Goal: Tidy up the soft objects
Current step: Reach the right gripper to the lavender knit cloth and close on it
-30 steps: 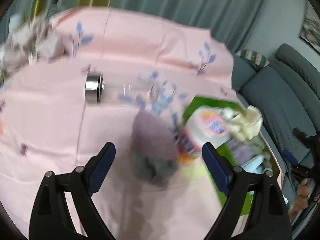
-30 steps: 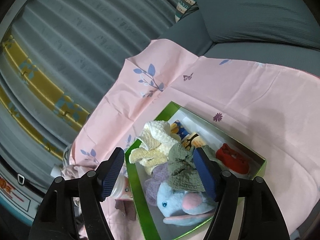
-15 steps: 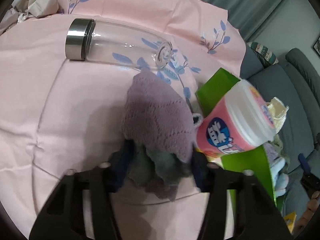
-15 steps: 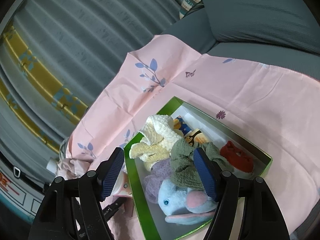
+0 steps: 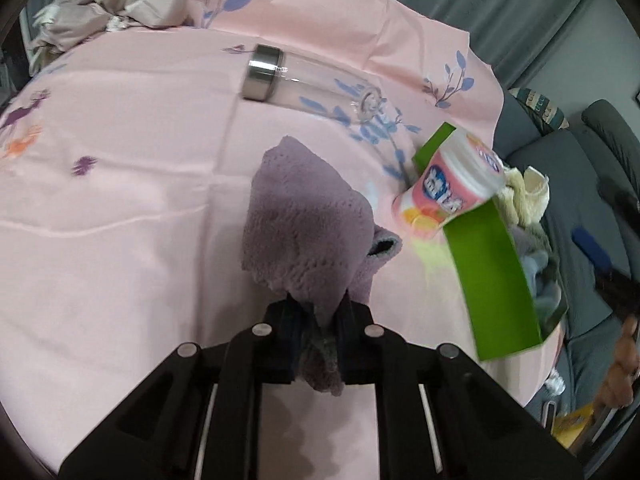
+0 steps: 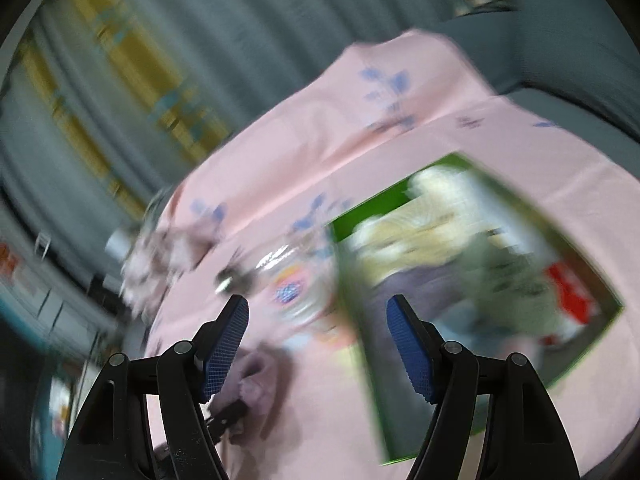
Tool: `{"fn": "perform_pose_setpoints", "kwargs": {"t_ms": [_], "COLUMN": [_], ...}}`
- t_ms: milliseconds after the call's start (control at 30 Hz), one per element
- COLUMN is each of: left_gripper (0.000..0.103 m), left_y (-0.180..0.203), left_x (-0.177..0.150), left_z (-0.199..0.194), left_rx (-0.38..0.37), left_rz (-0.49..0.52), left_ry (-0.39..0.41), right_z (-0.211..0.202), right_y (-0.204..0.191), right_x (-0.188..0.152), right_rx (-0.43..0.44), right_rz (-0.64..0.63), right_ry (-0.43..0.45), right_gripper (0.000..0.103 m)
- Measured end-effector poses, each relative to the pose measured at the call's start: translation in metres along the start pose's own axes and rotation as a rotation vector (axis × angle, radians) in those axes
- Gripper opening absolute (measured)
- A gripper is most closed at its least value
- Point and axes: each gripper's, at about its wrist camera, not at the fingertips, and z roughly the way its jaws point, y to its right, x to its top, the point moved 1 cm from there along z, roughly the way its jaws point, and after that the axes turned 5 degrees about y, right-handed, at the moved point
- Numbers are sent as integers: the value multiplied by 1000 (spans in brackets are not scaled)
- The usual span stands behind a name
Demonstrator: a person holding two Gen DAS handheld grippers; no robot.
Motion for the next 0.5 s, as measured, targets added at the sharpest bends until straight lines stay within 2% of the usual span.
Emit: {"fn": "perform_pose_setpoints", "kwargs": {"t_ms": [100, 167, 300, 500], "left_gripper": [12, 12, 13, 15], "left_y": [-12, -19, -33, -40], "left_x": [-14, -19, -25, -27], "left_z": [-5, 0, 7, 8], "left_rx": [33, 29, 17, -14], "left_rz": [5, -17, -60, -78], "left_ry": [-19, -35, -53, -52], "right_z": [28, 53, 103, 147], "right_y": [-34, -56, -82, -77], "right_x": [-19, -37, -76, -106], "right_rx": [101, 131, 112, 32], "right_rz": [-77, -129, -206, -204], "right_ry": [-136, -229, -382, -486], "right_gripper": [73, 73, 73, 73]}}
